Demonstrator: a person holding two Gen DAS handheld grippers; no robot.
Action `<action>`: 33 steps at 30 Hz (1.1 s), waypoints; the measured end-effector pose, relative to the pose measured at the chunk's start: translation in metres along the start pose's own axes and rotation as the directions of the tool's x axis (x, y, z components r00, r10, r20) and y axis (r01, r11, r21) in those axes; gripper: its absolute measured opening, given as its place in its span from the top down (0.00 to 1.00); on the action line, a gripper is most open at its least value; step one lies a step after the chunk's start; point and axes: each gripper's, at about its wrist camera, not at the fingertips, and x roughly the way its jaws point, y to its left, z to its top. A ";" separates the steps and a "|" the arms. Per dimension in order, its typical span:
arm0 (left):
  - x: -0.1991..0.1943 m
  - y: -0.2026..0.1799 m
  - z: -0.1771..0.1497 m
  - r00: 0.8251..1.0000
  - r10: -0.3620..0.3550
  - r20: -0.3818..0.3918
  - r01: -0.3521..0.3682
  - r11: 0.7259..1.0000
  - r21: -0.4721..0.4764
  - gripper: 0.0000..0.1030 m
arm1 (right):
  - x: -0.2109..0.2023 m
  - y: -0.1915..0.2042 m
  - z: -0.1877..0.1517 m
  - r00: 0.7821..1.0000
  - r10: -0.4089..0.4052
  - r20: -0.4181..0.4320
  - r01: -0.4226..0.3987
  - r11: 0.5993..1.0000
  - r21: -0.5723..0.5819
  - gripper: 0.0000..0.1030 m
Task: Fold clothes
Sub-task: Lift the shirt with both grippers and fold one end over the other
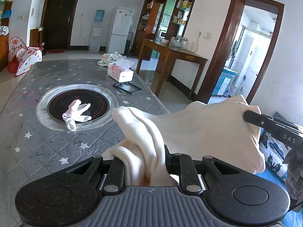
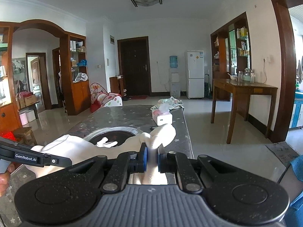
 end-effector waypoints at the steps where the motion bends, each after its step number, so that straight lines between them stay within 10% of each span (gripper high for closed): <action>1: 0.001 0.000 0.000 1.000 0.002 -0.001 -0.002 1.000 0.003 0.80 | 0.001 -0.002 0.000 1.000 -0.002 -0.003 0.002 1.000 0.001 0.92; 33: 0.120 0.040 0.050 0.988 0.047 -0.145 -0.058 0.996 -0.072 0.80 | 0.135 -0.042 -0.002 0.994 -0.012 -0.107 0.021 0.996 0.083 0.91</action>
